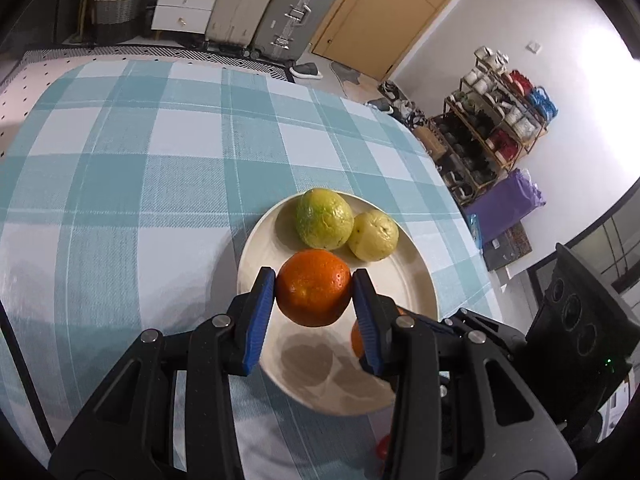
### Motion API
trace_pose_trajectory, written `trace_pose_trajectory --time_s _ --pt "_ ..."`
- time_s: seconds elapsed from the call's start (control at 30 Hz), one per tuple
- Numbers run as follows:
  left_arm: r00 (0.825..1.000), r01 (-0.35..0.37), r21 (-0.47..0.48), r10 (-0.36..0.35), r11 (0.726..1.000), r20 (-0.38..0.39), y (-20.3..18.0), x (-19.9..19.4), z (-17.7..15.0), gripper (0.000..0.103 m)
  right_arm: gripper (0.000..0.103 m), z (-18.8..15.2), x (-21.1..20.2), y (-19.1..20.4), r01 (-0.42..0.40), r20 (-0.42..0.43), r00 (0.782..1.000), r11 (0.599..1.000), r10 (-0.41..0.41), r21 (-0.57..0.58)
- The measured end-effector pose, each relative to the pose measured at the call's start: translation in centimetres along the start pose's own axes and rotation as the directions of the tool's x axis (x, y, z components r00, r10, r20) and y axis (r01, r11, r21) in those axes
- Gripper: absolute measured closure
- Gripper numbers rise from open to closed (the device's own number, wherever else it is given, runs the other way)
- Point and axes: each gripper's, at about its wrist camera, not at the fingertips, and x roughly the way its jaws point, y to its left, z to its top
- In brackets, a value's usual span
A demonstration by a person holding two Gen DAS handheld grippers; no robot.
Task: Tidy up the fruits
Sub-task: 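Carry both oranges onto the cream plate and open both tools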
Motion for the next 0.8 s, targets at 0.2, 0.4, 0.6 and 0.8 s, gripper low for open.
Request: trace_pose_trajectory --time_s 0.2,0.4,0.6,0.8 --pt "1.000 0.003 0.004 -0.003 1.000 -0.027 0.3 2.0 1.4 0.066 0.065 0.4 1.6 -0.4 -0.016 -0.041 0.999 1.000 0.016 0.018" --pt "0.999 0.003 -0.001 -0.003 1.000 -0.052 0.9 3.4 2.5 0.066 0.065 0.7 3.0 -0.7 -0.033 -0.072 0.997 0.998 0.037 0.055" --pt "0.997 0.022 -0.008 -0.023 1.000 -0.073 1.1 4.6 3.2 0.066 0.065 1.1 4.2 -0.7 -0.043 -0.086 0.995 0.996 0.050 0.075" --pt "0.996 0.047 -0.032 -0.049 0.998 -0.070 1.2 4.8 3.6 0.064 0.064 1.7 5.0 -0.3 -0.037 -0.086 0.995 0.996 0.044 0.078"
